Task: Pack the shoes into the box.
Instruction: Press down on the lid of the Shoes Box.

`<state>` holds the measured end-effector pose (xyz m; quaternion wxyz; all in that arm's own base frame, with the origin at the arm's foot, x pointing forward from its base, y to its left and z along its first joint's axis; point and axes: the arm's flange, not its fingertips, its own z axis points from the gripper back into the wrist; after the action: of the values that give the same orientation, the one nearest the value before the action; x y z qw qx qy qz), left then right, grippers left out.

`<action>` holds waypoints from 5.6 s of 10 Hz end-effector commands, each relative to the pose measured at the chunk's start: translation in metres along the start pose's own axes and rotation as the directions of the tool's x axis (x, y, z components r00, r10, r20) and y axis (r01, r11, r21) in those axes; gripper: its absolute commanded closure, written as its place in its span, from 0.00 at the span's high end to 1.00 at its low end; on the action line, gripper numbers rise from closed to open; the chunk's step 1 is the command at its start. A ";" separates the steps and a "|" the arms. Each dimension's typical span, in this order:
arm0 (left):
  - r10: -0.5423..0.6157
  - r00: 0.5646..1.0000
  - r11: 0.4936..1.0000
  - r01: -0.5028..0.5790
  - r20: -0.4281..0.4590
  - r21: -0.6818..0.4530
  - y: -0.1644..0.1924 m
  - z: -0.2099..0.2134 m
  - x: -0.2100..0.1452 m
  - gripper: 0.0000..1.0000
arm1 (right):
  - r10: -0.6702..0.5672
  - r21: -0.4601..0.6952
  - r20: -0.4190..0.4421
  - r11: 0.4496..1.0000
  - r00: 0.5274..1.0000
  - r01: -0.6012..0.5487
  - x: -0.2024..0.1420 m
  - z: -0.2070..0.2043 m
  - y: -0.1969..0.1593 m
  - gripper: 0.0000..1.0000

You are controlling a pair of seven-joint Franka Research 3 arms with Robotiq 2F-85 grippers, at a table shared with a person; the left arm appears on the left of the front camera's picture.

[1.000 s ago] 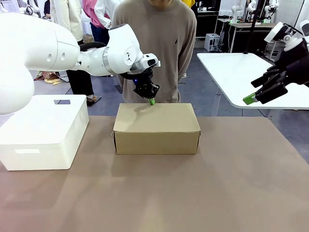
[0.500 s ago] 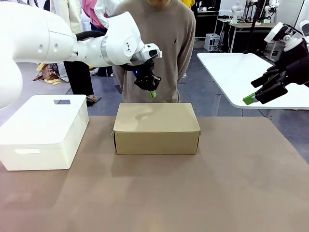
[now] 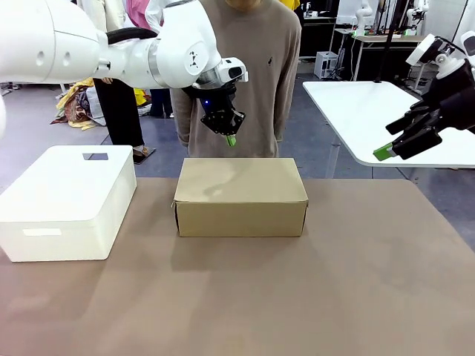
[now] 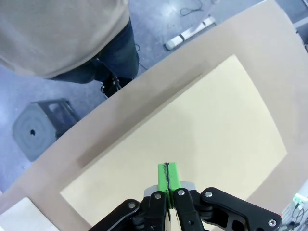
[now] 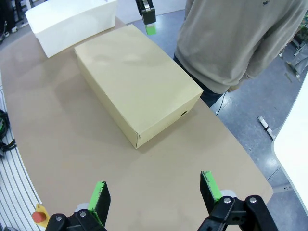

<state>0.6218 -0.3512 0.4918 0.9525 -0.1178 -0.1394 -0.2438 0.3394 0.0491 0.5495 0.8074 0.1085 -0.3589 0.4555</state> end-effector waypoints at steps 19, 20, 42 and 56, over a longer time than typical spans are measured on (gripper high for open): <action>-0.358 0.933 0.931 0.360 -0.042 0.057 0.025 0.110 -0.176 0.31 | -0.021 -0.016 -0.005 1.000 1.000 0.021 0.000 -0.002 0.001 1.00; -0.426 0.904 0.904 0.427 -0.043 0.034 0.037 0.121 -0.198 0.50 | -0.021 -0.016 -0.005 1.000 1.000 0.021 0.000 -0.002 0.001 1.00; -0.509 0.851 0.860 0.500 0.125 0.102 0.034 0.153 -0.222 1.00 | -0.021 -0.016 -0.005 1.000 1.000 0.021 0.000 -0.002 0.001 1.00; -0.509 0.851 0.860 0.500 0.125 0.102 0.034 0.153 -0.222 1.00 | -0.021 -0.016 -0.005 1.000 1.000 0.021 0.000 -0.002 0.001 1.00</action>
<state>0.4204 -0.1856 0.5560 0.8472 -0.0664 -0.2462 -0.4660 0.3396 0.0491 0.5493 0.8077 0.1090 -0.3592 0.4547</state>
